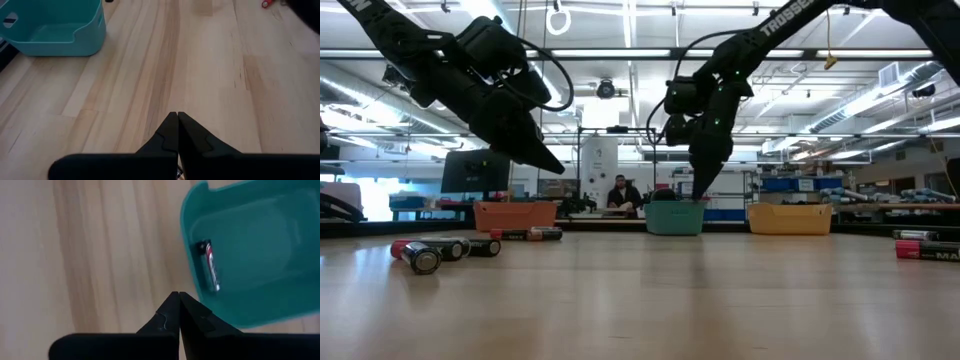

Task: Sort batteries
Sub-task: Adjust the green bin

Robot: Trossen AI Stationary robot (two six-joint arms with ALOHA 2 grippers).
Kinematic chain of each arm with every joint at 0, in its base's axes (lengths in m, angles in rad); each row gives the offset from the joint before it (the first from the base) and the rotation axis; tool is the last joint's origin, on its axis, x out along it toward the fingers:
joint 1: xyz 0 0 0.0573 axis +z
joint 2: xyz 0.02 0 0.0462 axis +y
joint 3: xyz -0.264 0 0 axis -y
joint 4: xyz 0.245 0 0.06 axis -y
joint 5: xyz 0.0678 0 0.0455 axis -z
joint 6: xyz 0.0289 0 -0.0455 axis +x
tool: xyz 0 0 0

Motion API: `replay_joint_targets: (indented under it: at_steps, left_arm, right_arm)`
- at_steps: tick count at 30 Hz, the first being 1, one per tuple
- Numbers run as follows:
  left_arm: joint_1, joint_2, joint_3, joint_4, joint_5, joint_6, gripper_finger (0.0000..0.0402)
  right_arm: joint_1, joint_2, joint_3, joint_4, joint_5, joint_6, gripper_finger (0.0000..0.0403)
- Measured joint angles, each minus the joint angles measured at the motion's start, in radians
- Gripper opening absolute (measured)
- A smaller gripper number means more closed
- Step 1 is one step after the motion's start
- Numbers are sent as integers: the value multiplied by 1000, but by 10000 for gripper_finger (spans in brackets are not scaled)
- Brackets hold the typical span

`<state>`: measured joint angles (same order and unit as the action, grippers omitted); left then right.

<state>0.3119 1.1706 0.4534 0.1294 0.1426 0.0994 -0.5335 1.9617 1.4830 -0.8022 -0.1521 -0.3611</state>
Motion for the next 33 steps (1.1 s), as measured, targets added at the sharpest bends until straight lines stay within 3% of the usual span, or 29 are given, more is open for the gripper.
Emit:
replay_joint_targets:
  at_steps: [5,33]
  left_arm:
    - [-4,0,0,2,-6,0,5]
    - [-8,0,0,0,-13,1,5]
  right_arm:
    - [0,22,0,65,59,21,12]
    - [-10,24,70,98,105,104,12]
